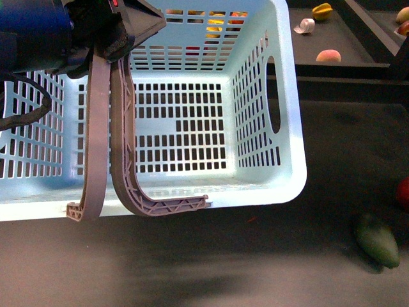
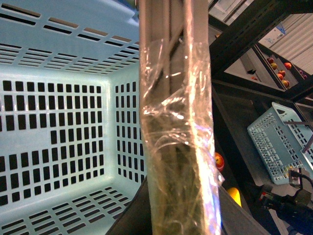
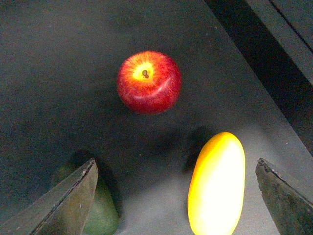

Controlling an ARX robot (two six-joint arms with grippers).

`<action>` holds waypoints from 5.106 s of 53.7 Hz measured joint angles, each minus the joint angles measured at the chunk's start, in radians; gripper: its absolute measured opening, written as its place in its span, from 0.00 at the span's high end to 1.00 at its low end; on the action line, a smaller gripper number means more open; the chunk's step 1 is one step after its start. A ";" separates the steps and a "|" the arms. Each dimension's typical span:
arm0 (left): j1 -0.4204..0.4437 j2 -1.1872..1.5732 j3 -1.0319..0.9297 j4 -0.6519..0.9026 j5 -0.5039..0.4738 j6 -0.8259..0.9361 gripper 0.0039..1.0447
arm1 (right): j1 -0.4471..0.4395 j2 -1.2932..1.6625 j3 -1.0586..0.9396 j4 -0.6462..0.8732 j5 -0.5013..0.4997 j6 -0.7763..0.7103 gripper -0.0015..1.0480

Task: Pick mango with right arm and hold basket with left

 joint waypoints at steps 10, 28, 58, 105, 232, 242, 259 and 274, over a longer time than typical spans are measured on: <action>0.000 0.000 0.000 0.000 0.002 0.000 0.90 | -0.008 0.147 0.077 0.024 0.033 0.002 0.08; 0.000 0.000 0.000 0.000 0.000 0.000 0.90 | -0.046 0.322 0.133 0.071 0.096 0.005 0.08; 0.000 0.000 0.000 0.000 0.001 0.000 0.90 | -0.045 0.430 0.256 0.061 0.164 0.053 0.08; 0.000 0.001 0.000 0.000 0.001 0.000 0.90 | -0.050 0.517 0.372 -0.019 0.217 0.029 0.45; 0.002 0.008 0.000 0.000 -0.006 0.002 0.90 | 0.747 -0.743 0.037 -0.242 0.027 0.237 0.08; 0.002 0.008 0.000 0.000 0.000 0.000 0.90 | 0.631 -0.949 -0.121 -0.291 0.010 0.252 0.08; 0.000 0.008 0.000 0.000 0.000 0.002 0.90 | 0.551 -1.080 -0.219 -0.345 0.017 0.262 0.08; 0.001 0.008 0.001 0.000 0.000 0.001 0.90 | 0.555 -1.070 -0.320 -0.061 0.156 0.089 0.28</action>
